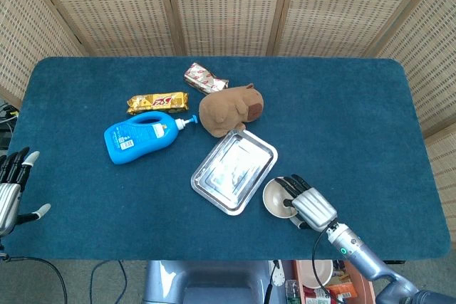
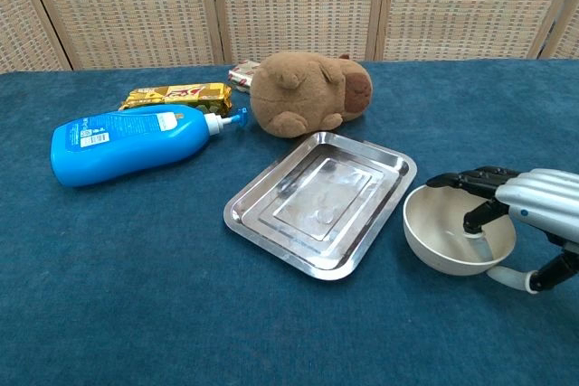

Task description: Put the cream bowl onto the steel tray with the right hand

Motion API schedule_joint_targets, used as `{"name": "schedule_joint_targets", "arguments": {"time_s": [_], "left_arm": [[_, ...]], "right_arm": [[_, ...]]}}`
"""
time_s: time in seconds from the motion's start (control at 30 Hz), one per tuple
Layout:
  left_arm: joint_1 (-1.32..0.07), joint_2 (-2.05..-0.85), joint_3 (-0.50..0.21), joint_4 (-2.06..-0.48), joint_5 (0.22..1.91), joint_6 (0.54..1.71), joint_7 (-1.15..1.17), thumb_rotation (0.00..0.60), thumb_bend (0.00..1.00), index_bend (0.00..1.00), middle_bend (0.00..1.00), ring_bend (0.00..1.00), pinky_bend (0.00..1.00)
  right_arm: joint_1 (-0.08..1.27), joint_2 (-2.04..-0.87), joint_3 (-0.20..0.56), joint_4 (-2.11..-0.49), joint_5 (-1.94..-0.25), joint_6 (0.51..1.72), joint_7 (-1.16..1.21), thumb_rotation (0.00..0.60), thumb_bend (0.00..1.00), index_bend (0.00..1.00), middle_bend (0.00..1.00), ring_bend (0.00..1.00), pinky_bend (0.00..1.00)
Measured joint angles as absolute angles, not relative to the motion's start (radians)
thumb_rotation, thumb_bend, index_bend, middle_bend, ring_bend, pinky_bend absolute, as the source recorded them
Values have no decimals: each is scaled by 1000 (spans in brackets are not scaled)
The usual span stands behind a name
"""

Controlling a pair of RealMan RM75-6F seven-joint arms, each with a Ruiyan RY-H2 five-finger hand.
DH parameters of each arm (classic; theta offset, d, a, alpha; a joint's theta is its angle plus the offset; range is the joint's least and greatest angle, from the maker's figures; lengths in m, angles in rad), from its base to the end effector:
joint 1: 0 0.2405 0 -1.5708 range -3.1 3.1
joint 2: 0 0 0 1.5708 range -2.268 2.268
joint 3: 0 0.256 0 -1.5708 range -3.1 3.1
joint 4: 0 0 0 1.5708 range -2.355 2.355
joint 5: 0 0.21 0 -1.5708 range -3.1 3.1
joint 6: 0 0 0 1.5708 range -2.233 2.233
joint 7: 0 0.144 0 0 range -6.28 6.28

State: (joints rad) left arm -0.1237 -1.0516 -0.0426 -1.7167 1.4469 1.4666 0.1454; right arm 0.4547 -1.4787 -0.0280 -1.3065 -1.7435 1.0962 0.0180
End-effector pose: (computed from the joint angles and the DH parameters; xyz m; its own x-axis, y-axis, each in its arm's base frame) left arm -0.2966 0.1896 0.1699 0.4889 0.0175 0.8722 0.8723 -0.0004 -0.4890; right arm -0.2452 -0.2518 -0.0055 0.5382 -0.2674 0.7993 -0.7610 -0.5617 0.3245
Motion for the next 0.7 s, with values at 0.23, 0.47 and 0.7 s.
{"name": "schedule_joint_targets", "arguments": {"time_s": [0.23,0.47,0.7], "left_arm": [[-129,-1048,-50,-1715,1431,1450,135,600,0,0,0,0,0],[-136,-1042,-62,-1713,1405,1428,122,600,0,0,0,0,0],[-142,-1036,-71,-1709,1383,1410,107,600,0,0,0,0,0]], "right_arm": [[476,-1484,-10,-1332,-1758,1150,10,600,425,662,0,0,0],[556,-1465,59,-1428,-1741,1096,-87,600,425,663,0,0,0],[670,-1495,145,-1472,-1617,916,-240,600,434,663,0,0,0]]}}
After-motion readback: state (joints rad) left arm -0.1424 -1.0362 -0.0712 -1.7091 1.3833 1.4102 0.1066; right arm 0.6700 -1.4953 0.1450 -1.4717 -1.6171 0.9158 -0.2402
